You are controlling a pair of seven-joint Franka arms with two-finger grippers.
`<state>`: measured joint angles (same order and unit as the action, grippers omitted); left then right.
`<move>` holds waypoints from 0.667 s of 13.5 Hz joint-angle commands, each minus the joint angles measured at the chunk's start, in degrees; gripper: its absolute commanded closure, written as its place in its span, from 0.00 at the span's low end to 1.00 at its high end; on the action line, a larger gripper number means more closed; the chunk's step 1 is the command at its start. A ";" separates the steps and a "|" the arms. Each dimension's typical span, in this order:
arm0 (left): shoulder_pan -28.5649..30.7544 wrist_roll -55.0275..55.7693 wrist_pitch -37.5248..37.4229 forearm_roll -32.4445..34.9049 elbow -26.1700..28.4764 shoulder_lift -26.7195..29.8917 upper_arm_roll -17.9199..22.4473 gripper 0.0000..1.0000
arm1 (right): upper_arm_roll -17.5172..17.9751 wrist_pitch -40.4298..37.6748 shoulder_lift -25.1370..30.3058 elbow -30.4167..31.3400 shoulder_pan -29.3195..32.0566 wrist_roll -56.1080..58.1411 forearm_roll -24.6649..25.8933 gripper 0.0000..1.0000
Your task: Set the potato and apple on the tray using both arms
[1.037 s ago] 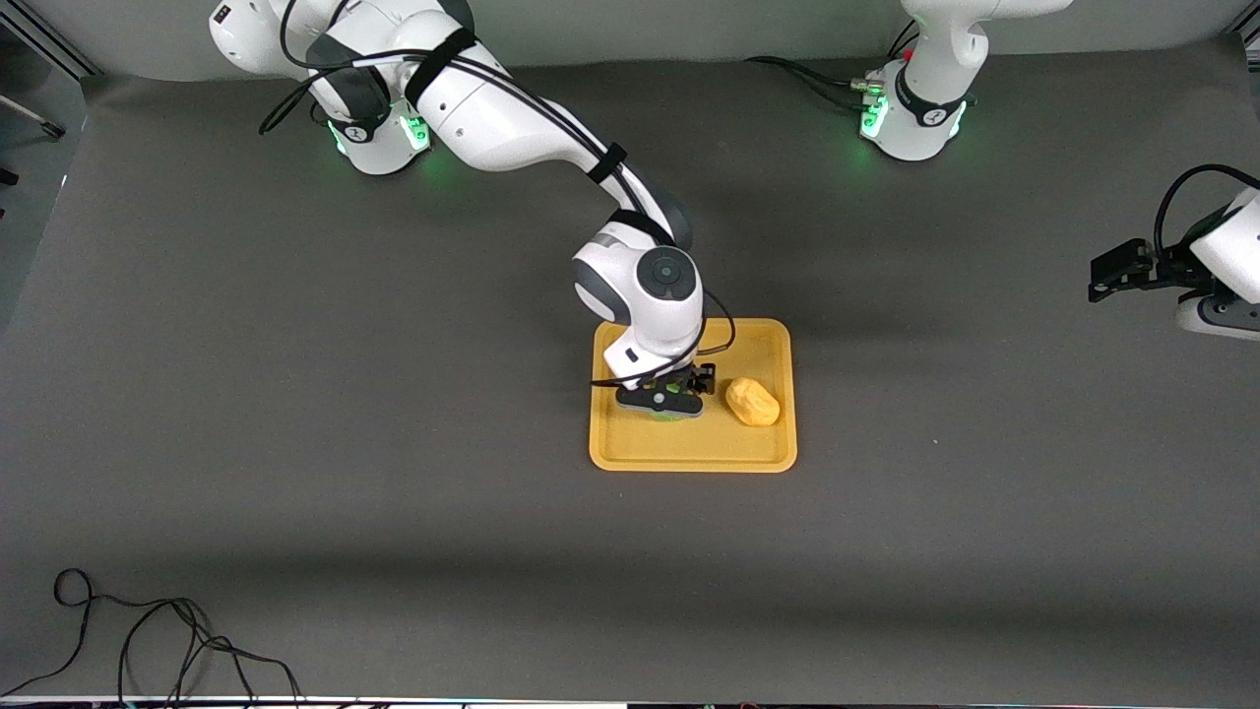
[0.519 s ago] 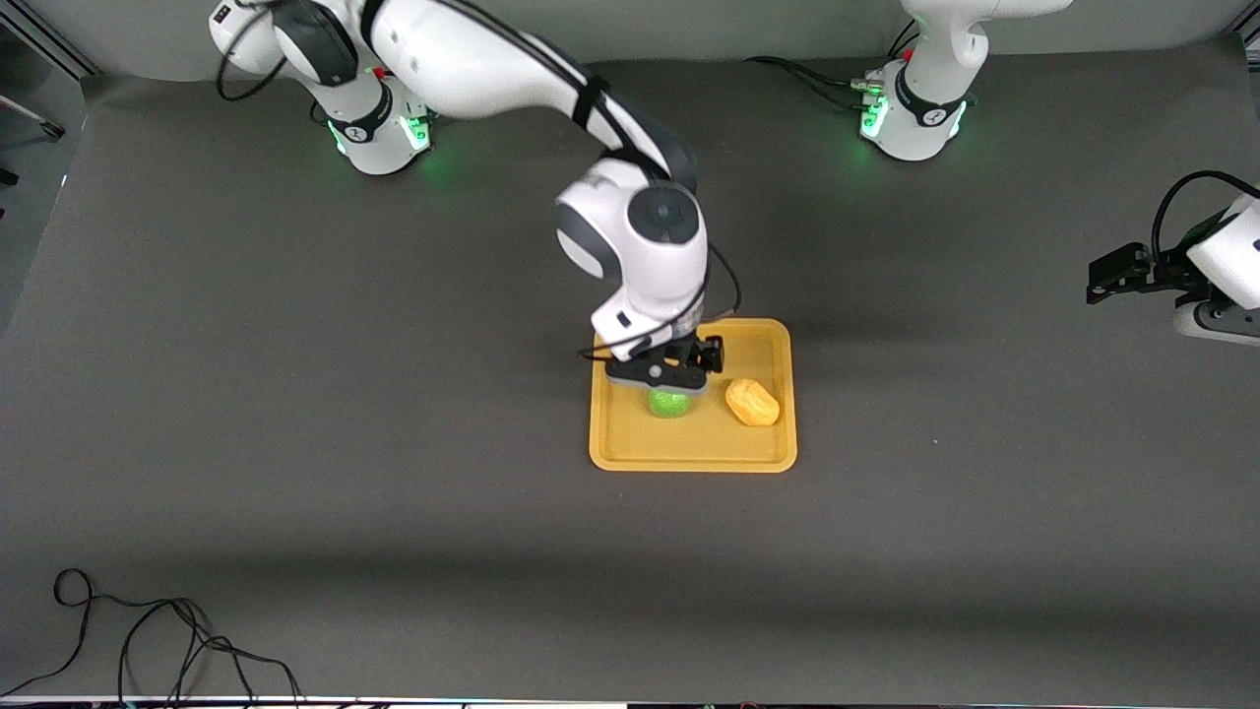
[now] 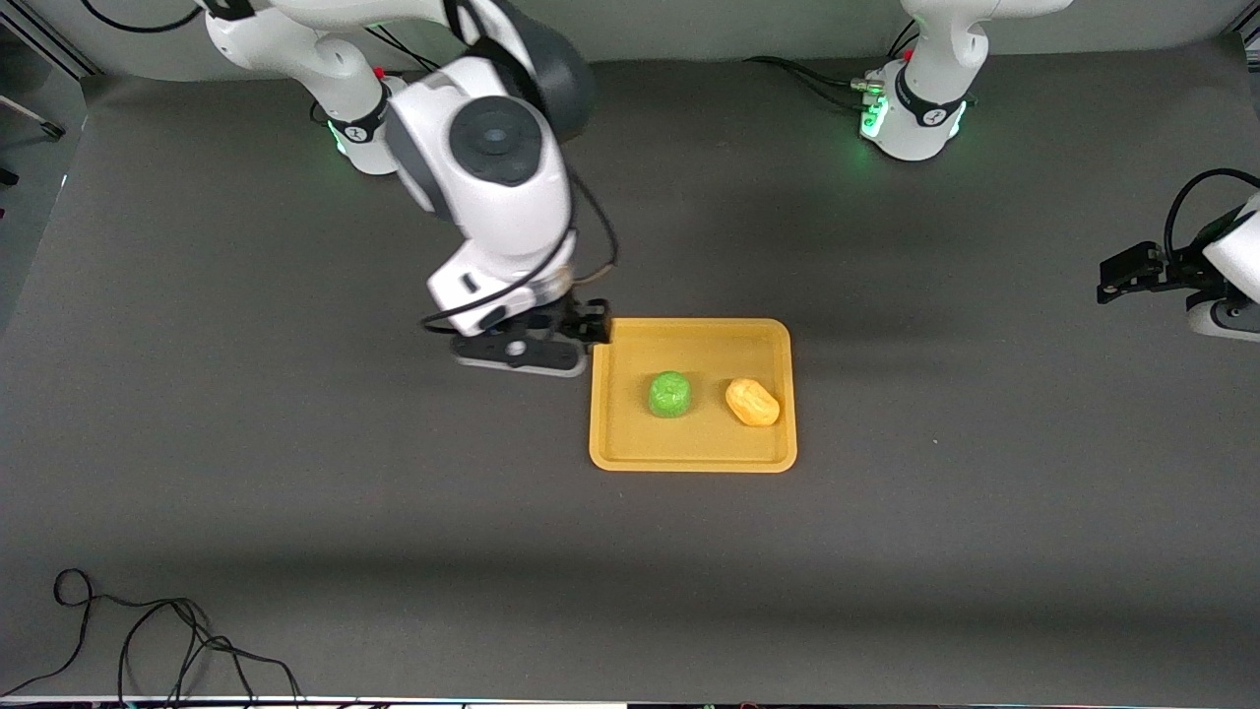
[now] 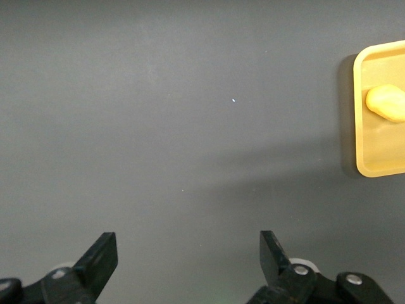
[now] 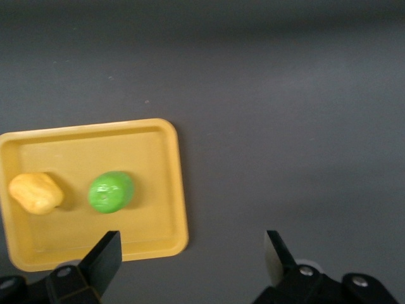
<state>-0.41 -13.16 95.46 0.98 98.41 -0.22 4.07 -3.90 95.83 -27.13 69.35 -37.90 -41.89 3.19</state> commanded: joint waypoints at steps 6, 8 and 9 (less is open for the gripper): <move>-0.30 -1.35 -0.54 -0.01 -0.58 -0.13 0.41 0.00 | 3.81 1.38 25.79 28.29 24.43 25.78 -3.46 0.00; -0.30 -1.26 -0.19 -0.10 -0.15 -0.22 0.41 0.00 | 3.81 1.03 27.39 29.26 30.14 32.89 -3.46 0.00; -0.30 -1.26 -0.27 -0.10 -0.32 0.04 0.41 0.00 | 3.72 0.85 27.48 29.18 32.34 35.10 -3.37 0.00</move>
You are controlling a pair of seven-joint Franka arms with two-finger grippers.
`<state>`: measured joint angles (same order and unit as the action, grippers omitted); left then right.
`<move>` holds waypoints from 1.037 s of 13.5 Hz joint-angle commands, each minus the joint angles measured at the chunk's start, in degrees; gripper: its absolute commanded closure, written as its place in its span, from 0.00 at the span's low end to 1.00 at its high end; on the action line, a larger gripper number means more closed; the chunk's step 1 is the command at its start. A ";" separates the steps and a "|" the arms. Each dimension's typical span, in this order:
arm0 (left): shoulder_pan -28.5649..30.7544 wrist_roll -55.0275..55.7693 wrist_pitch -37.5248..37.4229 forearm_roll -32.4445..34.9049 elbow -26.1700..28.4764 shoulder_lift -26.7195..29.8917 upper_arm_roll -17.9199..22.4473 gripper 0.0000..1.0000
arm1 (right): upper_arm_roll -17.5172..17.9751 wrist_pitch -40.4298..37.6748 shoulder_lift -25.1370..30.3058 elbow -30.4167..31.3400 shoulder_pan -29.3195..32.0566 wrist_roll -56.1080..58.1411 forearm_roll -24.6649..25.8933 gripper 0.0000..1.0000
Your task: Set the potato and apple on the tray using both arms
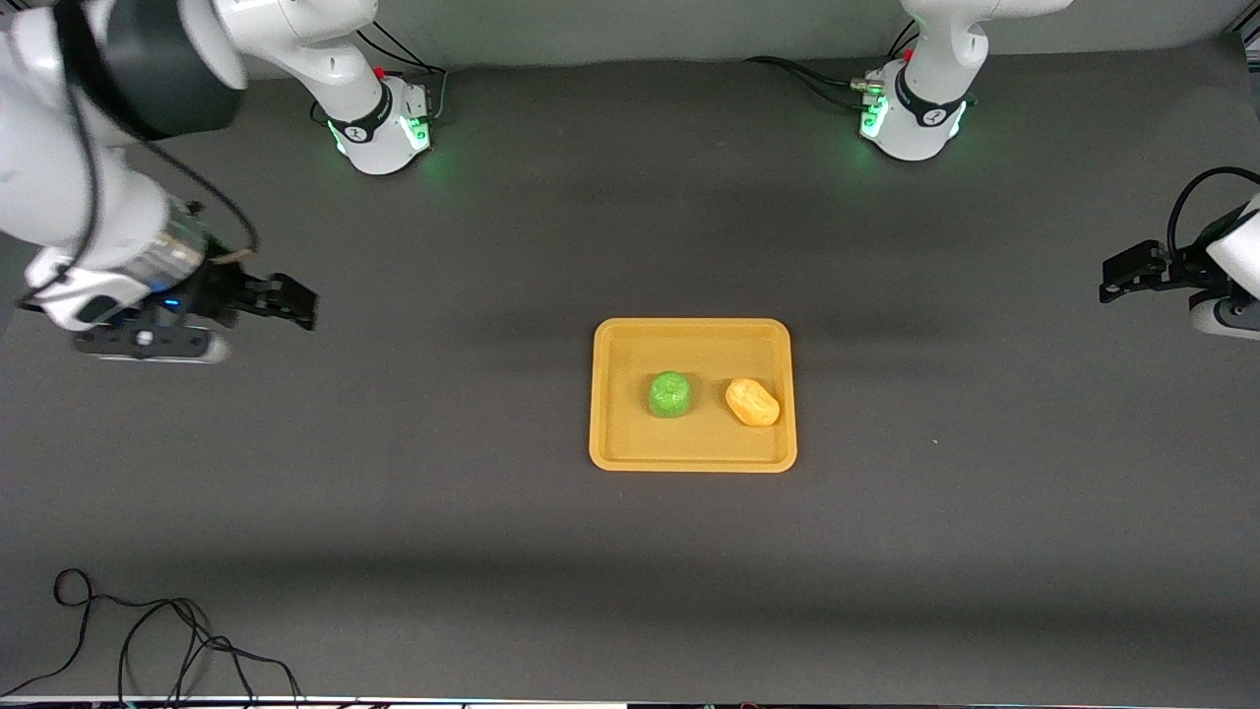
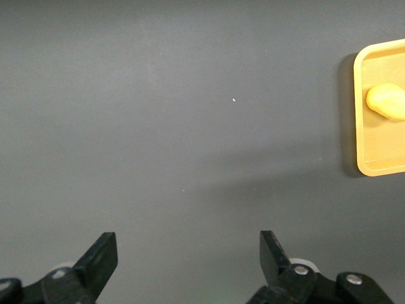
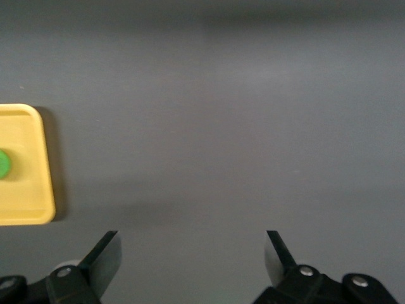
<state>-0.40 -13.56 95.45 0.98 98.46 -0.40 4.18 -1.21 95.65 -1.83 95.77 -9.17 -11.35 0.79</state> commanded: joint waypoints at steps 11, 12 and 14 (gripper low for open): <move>-1.88 6.17 0.00 -0.36 -0.99 0.75 -1.63 0.00 | -3.45 -3.01 1.92 -2.25 4.86 9.95 -0.08 0.00; -1.88 6.52 -0.61 -0.36 -0.64 1.10 -1.72 0.00 | -3.54 -3.10 1.83 -2.08 5.03 9.51 -0.17 0.00; -1.88 6.53 0.25 -0.36 1.89 2.68 -1.72 0.00 | -4.24 -4.59 1.75 -2.08 5.04 10.03 -0.96 0.00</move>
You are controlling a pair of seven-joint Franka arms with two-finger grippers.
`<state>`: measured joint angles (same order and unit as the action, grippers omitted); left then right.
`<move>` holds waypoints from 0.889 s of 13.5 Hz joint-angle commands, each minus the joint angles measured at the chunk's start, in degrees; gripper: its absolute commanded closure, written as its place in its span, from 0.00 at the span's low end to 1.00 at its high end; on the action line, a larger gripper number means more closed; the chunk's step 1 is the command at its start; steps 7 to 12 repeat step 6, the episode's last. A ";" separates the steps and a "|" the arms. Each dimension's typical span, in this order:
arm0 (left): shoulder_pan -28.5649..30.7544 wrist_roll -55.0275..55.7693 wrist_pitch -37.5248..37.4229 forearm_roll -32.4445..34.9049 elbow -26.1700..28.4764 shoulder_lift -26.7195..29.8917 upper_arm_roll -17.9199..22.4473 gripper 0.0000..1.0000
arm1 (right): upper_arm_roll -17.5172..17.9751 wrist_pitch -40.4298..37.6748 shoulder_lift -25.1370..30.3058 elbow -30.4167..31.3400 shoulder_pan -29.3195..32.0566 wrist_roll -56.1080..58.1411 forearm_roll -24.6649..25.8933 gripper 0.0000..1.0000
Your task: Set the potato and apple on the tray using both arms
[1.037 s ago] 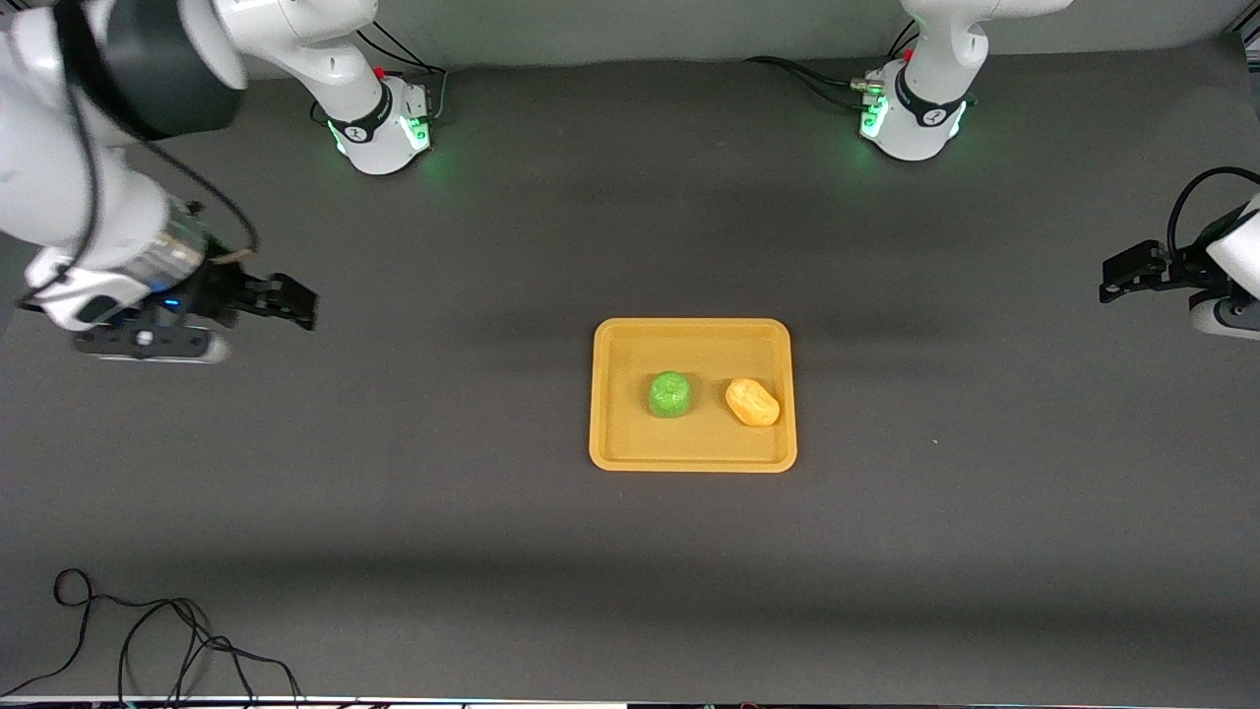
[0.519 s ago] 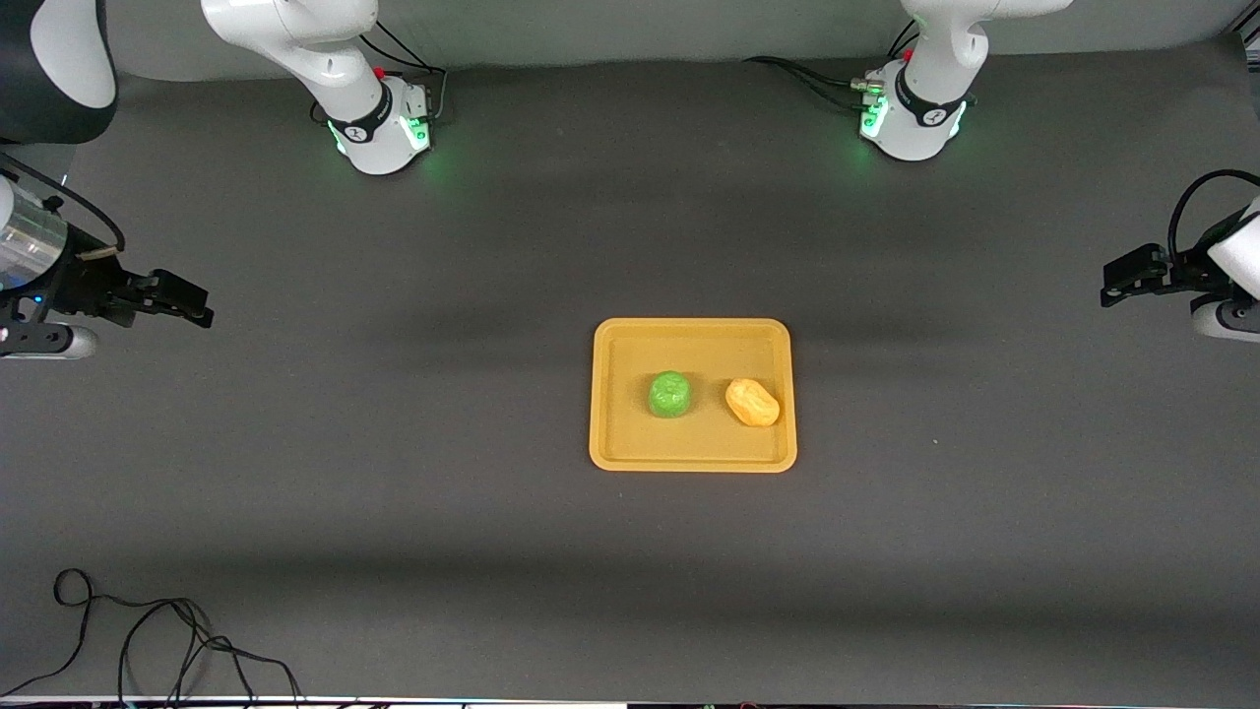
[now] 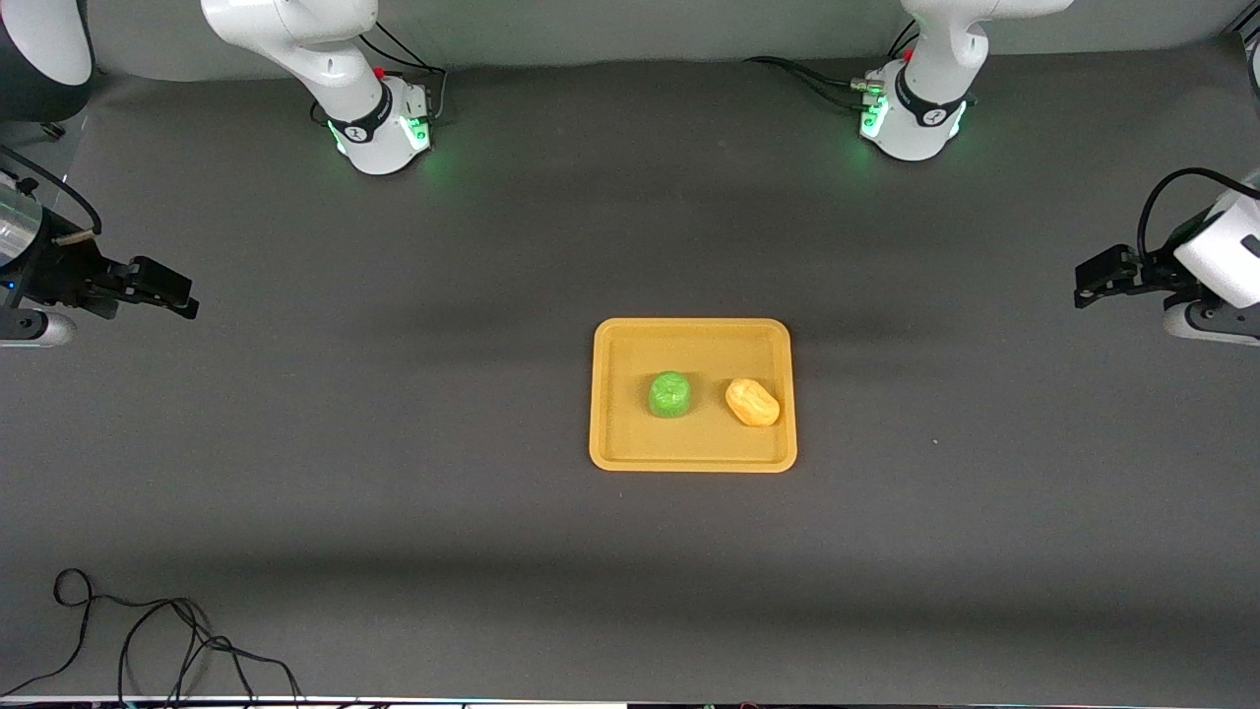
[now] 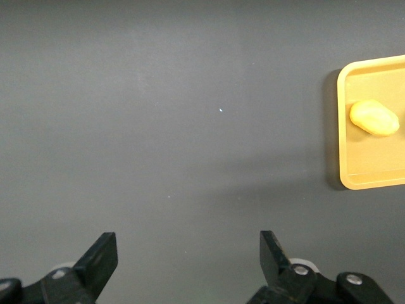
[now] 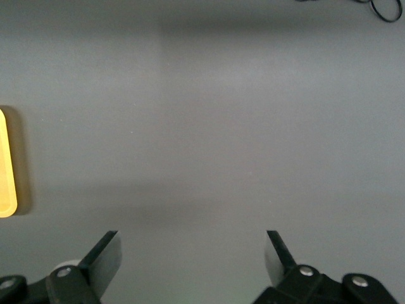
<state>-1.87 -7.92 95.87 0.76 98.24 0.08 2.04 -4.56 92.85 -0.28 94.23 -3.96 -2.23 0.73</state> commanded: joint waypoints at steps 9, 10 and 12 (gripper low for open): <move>-0.59 0.98 1.34 0.03 2.48 2.47 0.42 0.00 | -0.97 -1.97 0.10 -0.54 -0.17 0.91 -1.08 0.00; -0.59 0.98 1.34 0.03 2.48 2.47 0.42 0.00 | -0.97 -1.97 0.10 -0.54 -0.17 0.91 -1.08 0.00; -0.59 0.98 1.34 0.03 2.48 2.47 0.42 0.00 | -0.97 -1.97 0.10 -0.54 -0.17 0.91 -1.08 0.00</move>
